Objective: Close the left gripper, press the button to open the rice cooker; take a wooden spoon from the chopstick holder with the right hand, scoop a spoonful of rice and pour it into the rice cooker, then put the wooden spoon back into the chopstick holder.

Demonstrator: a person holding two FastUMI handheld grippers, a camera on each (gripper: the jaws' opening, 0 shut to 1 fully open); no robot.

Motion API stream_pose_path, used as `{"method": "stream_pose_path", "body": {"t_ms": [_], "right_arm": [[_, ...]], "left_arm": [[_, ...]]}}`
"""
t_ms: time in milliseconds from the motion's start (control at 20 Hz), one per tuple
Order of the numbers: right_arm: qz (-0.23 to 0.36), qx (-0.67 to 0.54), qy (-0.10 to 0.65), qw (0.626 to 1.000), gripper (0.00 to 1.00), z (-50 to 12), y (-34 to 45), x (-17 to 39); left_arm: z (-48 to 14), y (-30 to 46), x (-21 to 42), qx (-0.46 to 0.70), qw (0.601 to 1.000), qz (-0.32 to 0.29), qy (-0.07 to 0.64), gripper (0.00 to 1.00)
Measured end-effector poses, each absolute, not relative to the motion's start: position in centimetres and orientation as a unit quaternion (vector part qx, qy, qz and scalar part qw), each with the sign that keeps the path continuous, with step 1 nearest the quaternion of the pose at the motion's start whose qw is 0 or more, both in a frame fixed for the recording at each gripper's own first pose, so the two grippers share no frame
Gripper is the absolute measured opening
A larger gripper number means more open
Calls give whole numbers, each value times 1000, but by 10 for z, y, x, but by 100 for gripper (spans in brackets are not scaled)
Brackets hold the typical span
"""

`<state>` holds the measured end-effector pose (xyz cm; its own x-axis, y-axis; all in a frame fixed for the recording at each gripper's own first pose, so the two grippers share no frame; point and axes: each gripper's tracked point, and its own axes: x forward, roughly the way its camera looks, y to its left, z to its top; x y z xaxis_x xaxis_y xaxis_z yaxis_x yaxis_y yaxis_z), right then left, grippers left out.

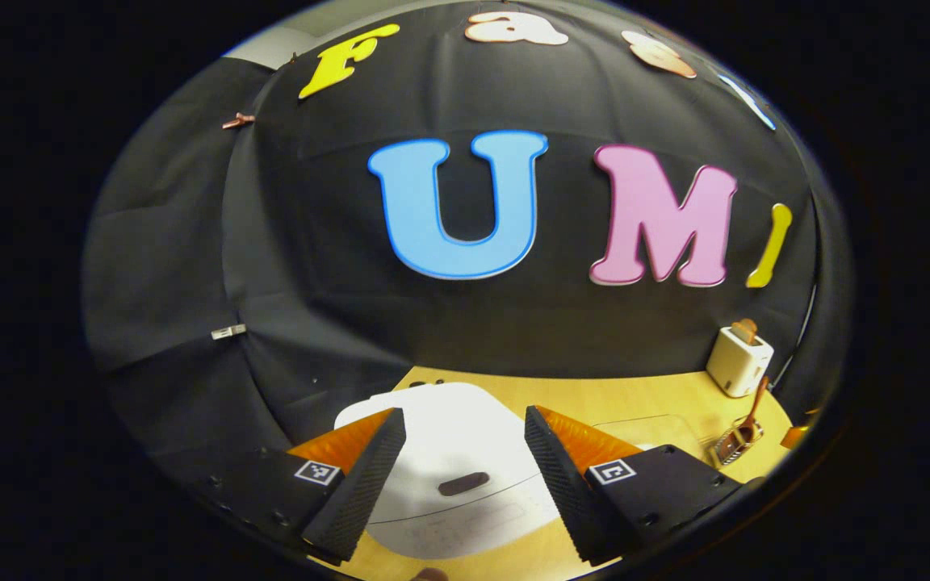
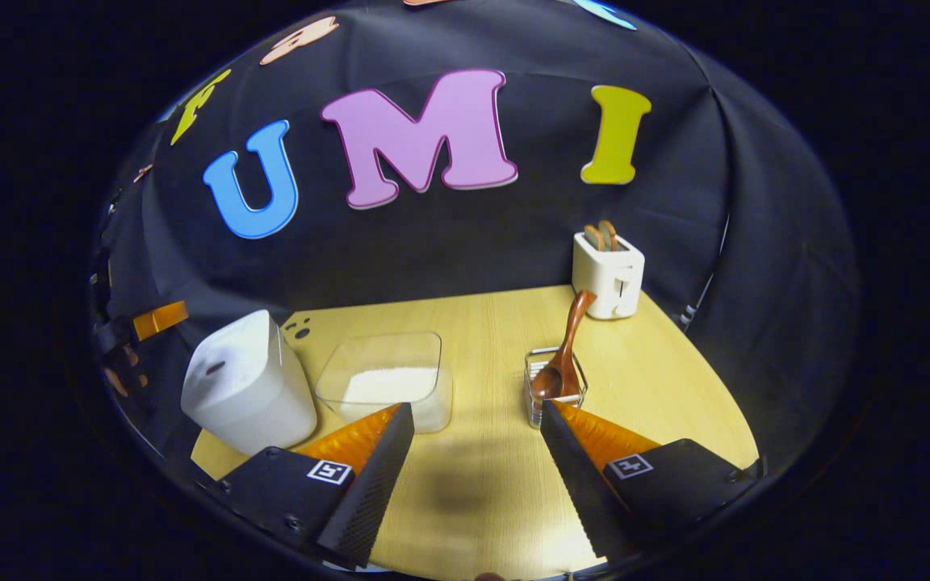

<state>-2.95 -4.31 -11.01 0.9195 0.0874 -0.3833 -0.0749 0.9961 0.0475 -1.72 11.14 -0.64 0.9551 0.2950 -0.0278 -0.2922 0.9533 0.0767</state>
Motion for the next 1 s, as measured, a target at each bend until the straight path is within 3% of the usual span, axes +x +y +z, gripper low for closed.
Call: {"method": "stream_pose_path", "body": {"t_ms": [250, 600, 1000], "right_arm": [[33, 20, 123, 992, 98, -56, -19, -47], [-12, 17, 44, 999, 98, -34, -17, -104], [3, -9, 126, 992, 98, -103, 4, -165]], "left_arm": [[32, 67, -71, 41, 995, 85, -36, 96], [-2, 47, -140, 3, 999, 44, -28, 96], [-62, 43, -172, 15, 999, 36, 18, 95]]}}
